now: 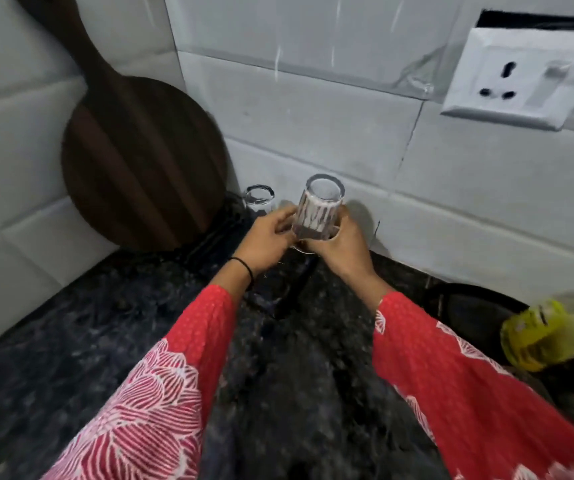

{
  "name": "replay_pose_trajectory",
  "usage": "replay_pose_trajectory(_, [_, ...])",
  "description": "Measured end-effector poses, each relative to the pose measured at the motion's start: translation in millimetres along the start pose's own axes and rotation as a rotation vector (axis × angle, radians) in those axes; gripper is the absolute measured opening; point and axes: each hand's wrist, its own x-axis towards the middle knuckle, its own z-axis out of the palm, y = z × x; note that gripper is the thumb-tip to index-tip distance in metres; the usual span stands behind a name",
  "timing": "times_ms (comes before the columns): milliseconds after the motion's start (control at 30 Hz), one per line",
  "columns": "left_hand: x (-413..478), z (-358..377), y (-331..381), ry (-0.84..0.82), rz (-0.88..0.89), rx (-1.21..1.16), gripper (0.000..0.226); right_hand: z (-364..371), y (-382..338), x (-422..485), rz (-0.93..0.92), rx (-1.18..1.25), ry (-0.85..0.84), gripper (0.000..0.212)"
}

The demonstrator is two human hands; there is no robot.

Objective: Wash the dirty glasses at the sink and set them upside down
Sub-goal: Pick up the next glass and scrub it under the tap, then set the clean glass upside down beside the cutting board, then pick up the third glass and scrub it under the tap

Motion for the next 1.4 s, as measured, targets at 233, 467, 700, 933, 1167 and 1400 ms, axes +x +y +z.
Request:
replay_pose_trajectory(233, [29.9,-12.2,-49.3,0.044,-0.066,-0.108,0.051,33.5,30.4,25.3,0.023,-0.044,-0.073,0.066])
replay_pose_trajectory(467, [24.5,-14.6,-70.3,0.081,-0.058,-0.122,0.052,41.5,27.8,22.1,0.006,-0.107,-0.126,0.066])
replay_pose_trajectory(700, [23.2,-11.3,-75.9,0.106,-0.094,-0.101,0.057,41.5,19.8,15.9,0.035,-0.181,-0.135,0.065])
replay_pose_trajectory(933, [8.3,-3.4,-65.1,0.125,-0.066,0.017,0.057,34.5,5.8,5.2,0.118,-0.24,-0.165,0.077])
replay_pose_trajectory(1167, [-70.7,33.6,-4.6,0.352,0.202,0.105,0.03,-18.9,-38.2,-63.7,0.142,0.095,0.098,0.027])
replay_pose_trajectory(1400, [-177.3,108.5,47.6,0.261,0.421,-0.198,0.016,-113.5,-58.4,-206.4,-0.103,0.285,0.413,0.019])
